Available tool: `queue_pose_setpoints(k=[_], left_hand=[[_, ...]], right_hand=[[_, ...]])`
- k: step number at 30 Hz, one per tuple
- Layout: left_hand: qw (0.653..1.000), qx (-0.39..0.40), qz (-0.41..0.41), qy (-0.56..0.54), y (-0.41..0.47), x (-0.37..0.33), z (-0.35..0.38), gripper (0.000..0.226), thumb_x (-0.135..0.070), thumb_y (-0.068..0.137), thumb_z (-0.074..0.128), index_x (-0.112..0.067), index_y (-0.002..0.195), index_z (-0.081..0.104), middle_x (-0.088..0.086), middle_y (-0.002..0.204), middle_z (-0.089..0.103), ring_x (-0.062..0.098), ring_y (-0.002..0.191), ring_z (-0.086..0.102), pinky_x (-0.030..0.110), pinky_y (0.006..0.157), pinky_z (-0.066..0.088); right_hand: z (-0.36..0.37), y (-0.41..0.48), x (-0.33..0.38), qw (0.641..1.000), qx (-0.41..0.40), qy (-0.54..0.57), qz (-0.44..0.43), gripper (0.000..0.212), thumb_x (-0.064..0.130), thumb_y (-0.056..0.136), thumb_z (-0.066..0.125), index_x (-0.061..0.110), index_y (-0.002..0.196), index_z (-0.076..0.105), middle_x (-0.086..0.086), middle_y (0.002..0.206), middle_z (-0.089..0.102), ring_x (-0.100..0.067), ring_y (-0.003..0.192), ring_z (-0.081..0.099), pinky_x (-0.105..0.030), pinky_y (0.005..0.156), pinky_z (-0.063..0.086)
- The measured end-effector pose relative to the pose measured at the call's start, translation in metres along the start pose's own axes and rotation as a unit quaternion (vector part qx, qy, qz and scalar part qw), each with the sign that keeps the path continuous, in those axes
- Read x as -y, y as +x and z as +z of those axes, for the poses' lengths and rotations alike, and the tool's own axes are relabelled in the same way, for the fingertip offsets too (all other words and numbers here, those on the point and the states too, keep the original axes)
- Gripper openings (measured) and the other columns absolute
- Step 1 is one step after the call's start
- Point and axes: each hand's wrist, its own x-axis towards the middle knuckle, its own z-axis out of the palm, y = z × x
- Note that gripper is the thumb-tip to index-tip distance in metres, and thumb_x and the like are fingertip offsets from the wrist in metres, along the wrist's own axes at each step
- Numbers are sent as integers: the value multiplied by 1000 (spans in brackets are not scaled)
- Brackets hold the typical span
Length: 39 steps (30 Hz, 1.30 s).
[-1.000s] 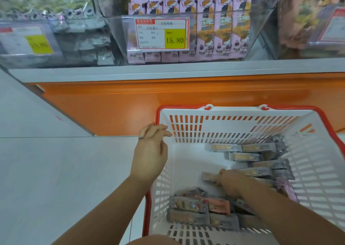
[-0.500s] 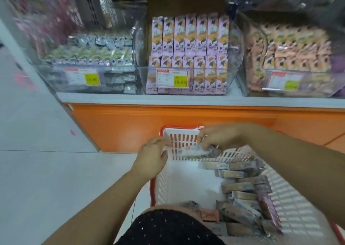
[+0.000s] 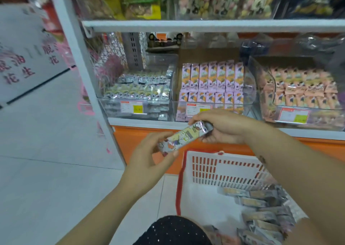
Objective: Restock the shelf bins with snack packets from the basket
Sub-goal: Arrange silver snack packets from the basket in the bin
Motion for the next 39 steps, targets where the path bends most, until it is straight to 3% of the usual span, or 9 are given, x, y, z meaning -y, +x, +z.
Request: queue_pose_setpoints(k=[5, 9, 12, 17, 22, 24, 29, 31, 39], left_hand=[[964, -177, -143, -139, 4, -3, -5, 49, -32, 85, 66, -42, 125, 41, -18, 114, 52, 9, 101, 64, 26, 81, 52], [853, -232, -248, -397, 30, -14, -6, 49, -20, 89, 63, -24, 131, 37, 4, 113, 62, 17, 93, 69, 33, 79, 52], [808, -246, -264, -466, 47, -17, -1, 43, -18, 90, 63, -15, 128, 43, 5, 102, 66, 18, 97, 65, 34, 82, 52], [837, -260, -247, -414, 70, -15, 4, 18, -18, 90, 63, -20, 107, 56, -1, 87, 62, 7, 77, 60, 28, 79, 51], [893, -224, -194, -339, 88, -8, 4, 29, -25, 83, 70, -21, 111, 64, 5, 99, 63, 11, 85, 61, 30, 75, 50], [902, -216, -185, -326, 99, -6, -3, 21, -18, 87, 67, -27, 106, 65, -2, 102, 66, 11, 87, 62, 31, 79, 52], [942, -225, -180, -171, 155, 6, -28, 16, -25, 89, 65, -23, 104, 62, 2, 111, 66, 17, 100, 64, 35, 85, 52], [945, -230, -196, -123, 185, 13, -32, 11, -26, 88, 65, -20, 96, 59, 0, 101, 65, 21, 96, 64, 39, 85, 53], [907, -264, -272, -181, 287, 35, -16, 9, -15, 89, 65, -9, 88, 58, 1, 76, 55, 14, 68, 56, 36, 90, 53]], right_hand=[[34, 13, 9, 991, -2, 131, -11, 7, 15, 95, 53, 10, 98, 57, -14, 87, 62, -20, 66, 60, -25, 53, 55], [57, 26, 16, 971, 3, 238, -16, 8, 9, 94, 54, 3, 99, 56, -19, 106, 61, -26, 80, 64, -31, 58, 59], [68, 34, 19, 966, 4, 255, -39, 3, 6, 93, 56, 6, 91, 58, -16, 103, 61, -26, 91, 63, -38, 77, 58], [61, 53, 17, 988, -82, 28, -124, 3, 16, 90, 62, 13, 90, 62, -2, 89, 64, -17, 88, 60, -38, 88, 49], [47, 62, 23, 962, -124, -119, -212, 5, 18, 90, 63, 20, 85, 64, 4, 86, 69, 6, 69, 59, -7, 62, 44], [38, 68, 29, 950, -122, -159, -238, 7, 18, 91, 61, 22, 93, 66, 5, 95, 69, 5, 79, 60, -4, 62, 43], [10, 88, 17, 866, -162, -417, -225, 33, 16, 95, 52, 23, 126, 60, 2, 126, 61, -17, 113, 55, -30, 99, 41], [3, 92, 12, 841, -159, -466, -224, 40, 6, 95, 45, 25, 126, 61, -1, 125, 62, -22, 111, 55, -41, 99, 43], [-13, 100, 8, 843, -110, -457, -262, 45, 3, 93, 47, 26, 129, 59, 7, 135, 56, -13, 122, 50, -29, 106, 37]])
